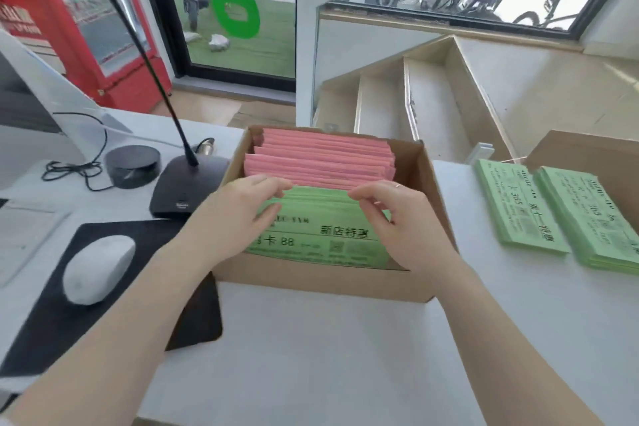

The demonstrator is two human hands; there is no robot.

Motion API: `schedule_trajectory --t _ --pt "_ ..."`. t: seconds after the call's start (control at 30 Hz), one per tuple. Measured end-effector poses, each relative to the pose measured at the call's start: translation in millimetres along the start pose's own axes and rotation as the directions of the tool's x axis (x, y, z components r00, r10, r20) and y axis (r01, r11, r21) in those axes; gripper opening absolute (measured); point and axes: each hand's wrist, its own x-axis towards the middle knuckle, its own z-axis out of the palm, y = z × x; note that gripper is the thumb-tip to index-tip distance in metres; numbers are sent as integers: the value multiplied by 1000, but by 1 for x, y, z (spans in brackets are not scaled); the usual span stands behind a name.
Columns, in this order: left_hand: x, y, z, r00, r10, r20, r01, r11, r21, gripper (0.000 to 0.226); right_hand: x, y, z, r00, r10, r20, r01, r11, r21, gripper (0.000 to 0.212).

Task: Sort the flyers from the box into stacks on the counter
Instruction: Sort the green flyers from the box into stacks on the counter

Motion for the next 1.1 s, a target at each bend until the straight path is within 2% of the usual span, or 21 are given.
schedule_trajectory --t 0.1,0.17,0.23,0.33,0.43,0.5,0.57,0.67,0.8,0.87,0.97,1.1 --pt "-1 -28 -5 998 62 -30 -61 997 49 26 5 -13 19 984 36 176 -9 988 -152 23" --pt "0 -35 -6 993 121 -13 -120 992 25 25 6 -22 26 967 128 222 -75 970 -230 30" --pt "4 -39 -5 984 164 64 -165 986 12 28 8 -30 29 951 214 222 -148 949 -280 35" --pt "9 -43 -4 963 242 119 -251 966 66 30 10 -36 35 950 242 199 -167 929 -331 35" --pt "8 -44 1 942 329 66 -335 934 124 32 11 -38 40 951 254 175 -178 915 -362 29" --pt "8 -44 0 927 374 19 -374 921 108 25 9 -39 41 946 275 172 -187 896 -403 24" --pt "8 -45 0 910 414 21 -414 906 85 20 6 -38 39 946 281 159 -186 877 -443 19" --pt "10 -44 -2 898 434 72 -439 896 66 33 2 -36 35 948 278 157 -171 857 -486 18" --pt "11 -41 -4 887 452 94 -459 885 78 34 5 -36 35 948 257 186 -121 835 -537 17" --pt "11 -39 -4 880 467 89 -473 878 74 33 6 -36 34 963 218 158 -89 813 -575 17" --pt "9 -35 -8 882 467 68 -469 883 10 30 -1 -33 26 994 90 68 -41 851 -524 13" --pt "1 -14 -24 951 305 -45 -306 916 -261 17 -17 -43 1 993 25 -119 -77 885 -460 27"
